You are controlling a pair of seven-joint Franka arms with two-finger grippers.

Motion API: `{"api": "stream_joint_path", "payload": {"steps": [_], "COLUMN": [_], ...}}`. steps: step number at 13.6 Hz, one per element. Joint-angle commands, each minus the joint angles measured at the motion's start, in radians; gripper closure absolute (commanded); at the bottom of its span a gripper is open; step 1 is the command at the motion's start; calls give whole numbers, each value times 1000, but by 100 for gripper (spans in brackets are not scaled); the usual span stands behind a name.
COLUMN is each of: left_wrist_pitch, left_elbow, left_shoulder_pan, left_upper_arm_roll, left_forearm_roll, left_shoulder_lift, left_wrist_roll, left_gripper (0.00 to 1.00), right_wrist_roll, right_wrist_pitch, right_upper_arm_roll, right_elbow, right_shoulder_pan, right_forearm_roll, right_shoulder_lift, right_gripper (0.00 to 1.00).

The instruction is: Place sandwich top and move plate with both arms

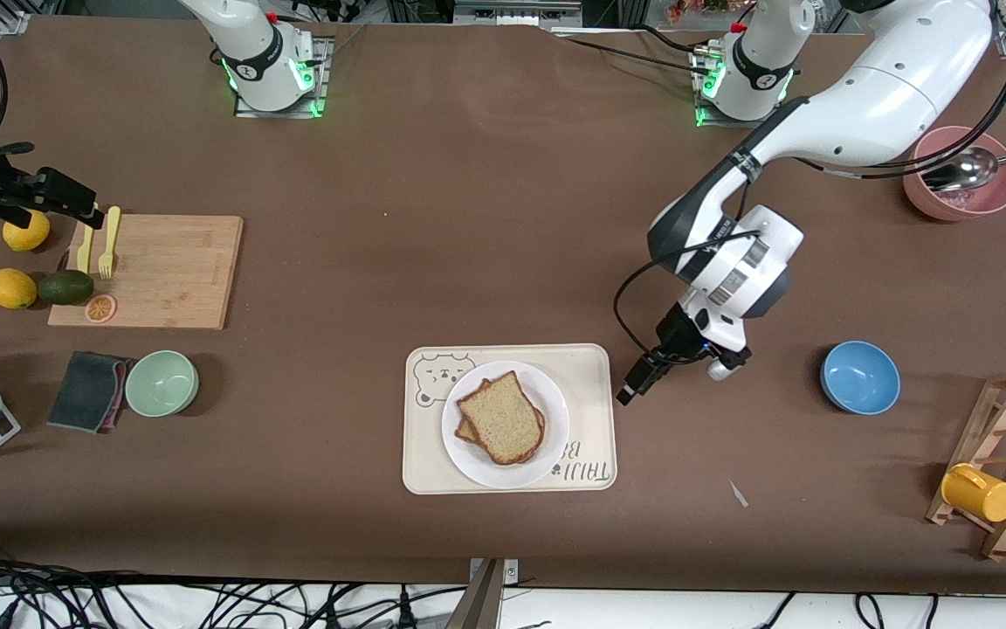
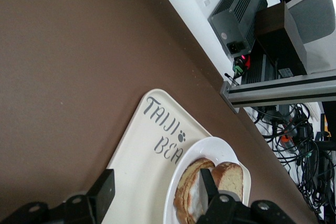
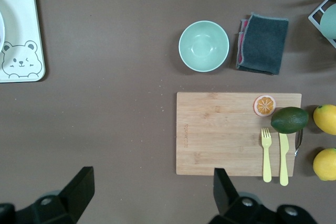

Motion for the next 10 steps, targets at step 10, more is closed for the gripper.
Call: {"api": "stream_joint_path", "payload": {"steps": [10], "left_wrist_pitch": [22], "left_elbow": [-6], "left_shoulder_pan": [50], "left_upper_arm_roll": [3], "left_forearm_roll": [756], "left_shoulder_lift": [-5], "left_wrist_roll": [-696], "left_gripper": [0], "right_wrist_roll": [-2], "right_wrist_pitch": [-17], "right_upper_arm_roll": [4], "right_elbow": [19], "right_shoulder_pan": [-8], "right_forearm_roll": [8], "right_shoulder_lift": [4], "right_gripper": [0]}}
